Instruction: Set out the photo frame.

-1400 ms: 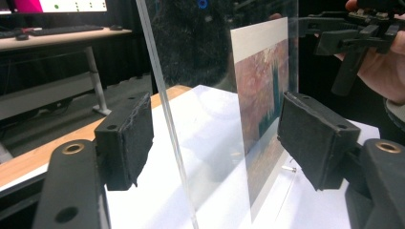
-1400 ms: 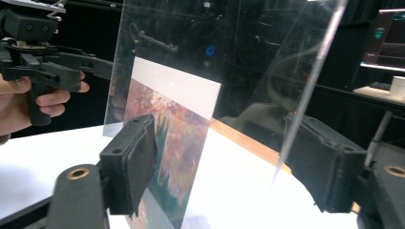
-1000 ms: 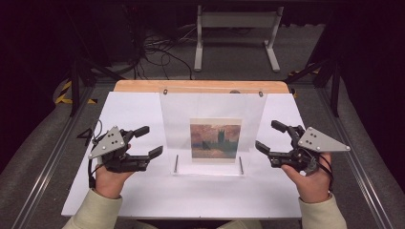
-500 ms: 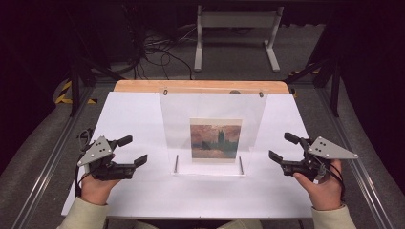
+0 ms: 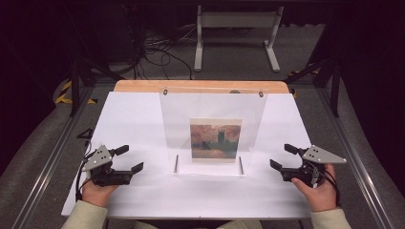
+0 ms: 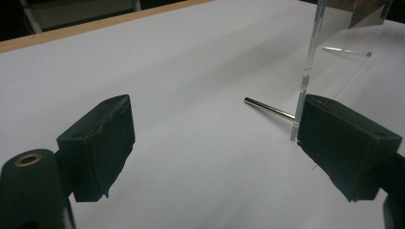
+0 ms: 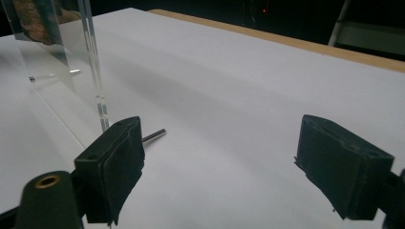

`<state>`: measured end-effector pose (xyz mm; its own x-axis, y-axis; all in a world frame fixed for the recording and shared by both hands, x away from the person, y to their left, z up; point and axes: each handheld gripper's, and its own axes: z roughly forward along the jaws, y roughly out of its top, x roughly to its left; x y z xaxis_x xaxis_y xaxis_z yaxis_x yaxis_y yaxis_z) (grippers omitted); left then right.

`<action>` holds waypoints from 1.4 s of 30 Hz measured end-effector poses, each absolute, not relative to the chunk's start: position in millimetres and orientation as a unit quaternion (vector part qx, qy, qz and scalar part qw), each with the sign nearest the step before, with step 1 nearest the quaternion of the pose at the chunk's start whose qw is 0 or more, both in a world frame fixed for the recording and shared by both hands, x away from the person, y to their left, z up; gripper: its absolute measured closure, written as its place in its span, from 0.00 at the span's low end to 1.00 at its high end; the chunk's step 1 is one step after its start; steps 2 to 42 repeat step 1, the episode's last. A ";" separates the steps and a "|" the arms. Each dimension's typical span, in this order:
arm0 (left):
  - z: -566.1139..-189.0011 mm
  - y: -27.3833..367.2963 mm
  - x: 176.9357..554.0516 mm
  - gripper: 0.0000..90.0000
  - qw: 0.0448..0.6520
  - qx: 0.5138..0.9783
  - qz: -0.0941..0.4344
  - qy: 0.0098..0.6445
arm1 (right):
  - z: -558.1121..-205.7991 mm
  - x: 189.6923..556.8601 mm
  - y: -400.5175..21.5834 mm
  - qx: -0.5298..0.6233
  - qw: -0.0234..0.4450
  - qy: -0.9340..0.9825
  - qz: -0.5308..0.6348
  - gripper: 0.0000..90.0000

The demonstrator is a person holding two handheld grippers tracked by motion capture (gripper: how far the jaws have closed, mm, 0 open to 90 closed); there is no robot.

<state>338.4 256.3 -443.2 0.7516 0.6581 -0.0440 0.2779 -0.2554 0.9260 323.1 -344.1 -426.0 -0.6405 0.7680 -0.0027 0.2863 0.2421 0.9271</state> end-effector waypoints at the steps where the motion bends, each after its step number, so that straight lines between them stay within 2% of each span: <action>1: -443.3 255.6 338.3 0.14 0.530 0.771 0.180 0.302 | -427.3 323.1 -344.5 0.353 0.238 0.751 0.504 0.18; 42: -443.3 255.6 338.3 0.14 0.530 0.771 0.180 0.302 | -427.3 323.1 -344.5 0.353 0.238 0.751 0.504 0.18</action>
